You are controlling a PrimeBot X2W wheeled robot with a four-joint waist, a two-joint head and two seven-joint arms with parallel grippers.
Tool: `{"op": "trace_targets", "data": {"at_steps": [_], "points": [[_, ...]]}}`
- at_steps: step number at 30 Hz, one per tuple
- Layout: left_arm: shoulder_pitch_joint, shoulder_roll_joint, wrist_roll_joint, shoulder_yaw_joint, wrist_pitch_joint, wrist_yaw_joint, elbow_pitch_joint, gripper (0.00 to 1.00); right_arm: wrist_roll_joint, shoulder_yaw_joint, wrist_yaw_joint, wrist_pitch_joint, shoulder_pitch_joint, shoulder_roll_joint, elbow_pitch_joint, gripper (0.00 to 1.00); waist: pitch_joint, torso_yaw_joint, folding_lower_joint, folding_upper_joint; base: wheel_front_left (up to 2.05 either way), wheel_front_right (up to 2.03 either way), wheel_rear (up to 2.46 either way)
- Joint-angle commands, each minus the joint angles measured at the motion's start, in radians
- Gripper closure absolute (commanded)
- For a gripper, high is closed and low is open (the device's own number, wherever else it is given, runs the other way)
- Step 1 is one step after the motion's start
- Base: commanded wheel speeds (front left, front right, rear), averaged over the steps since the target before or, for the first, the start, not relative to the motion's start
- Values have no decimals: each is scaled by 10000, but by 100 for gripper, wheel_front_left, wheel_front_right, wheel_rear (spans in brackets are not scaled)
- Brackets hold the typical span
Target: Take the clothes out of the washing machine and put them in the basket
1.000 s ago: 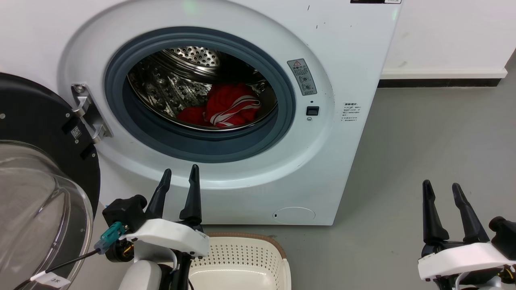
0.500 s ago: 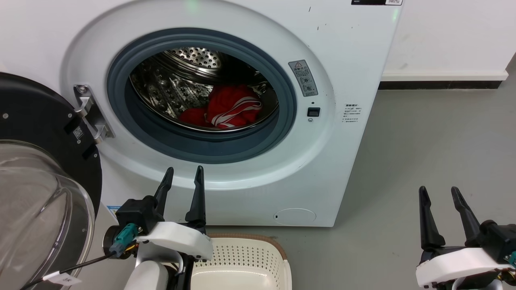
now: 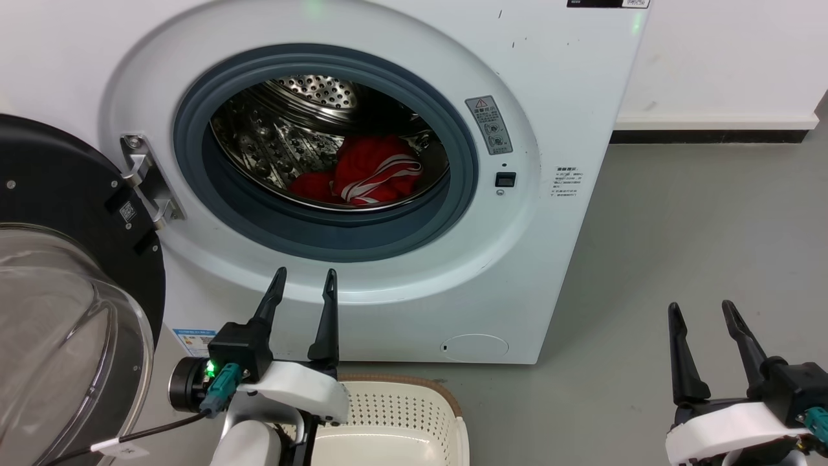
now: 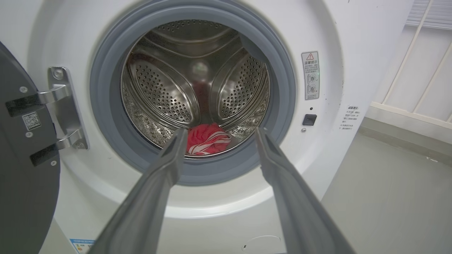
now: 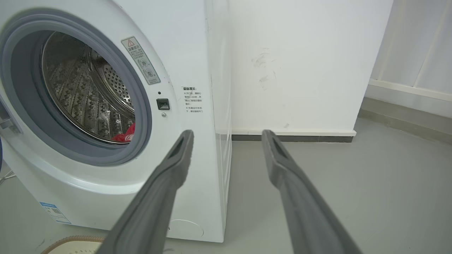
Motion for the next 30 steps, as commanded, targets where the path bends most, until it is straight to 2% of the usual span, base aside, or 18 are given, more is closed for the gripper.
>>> {"op": "trace_targets", "data": {"at_steps": [1,12,30], "points": [[-140,18,186,-54,-67,40,-2,0,-167,-14,-3,-54,109,-26,-65,0,4,-3,-1,0,0,0,0],[-254,17,811,-191,-272,175,200,0,-825,-31,-3,-221,159,-26,-127,0,57,-1,-1,0,0,0,0],[-314,17,603,-292,-255,274,356,0,-662,-133,-3,-232,67,-24,-103,0,106,48,-1,0,0,0,0]]}}
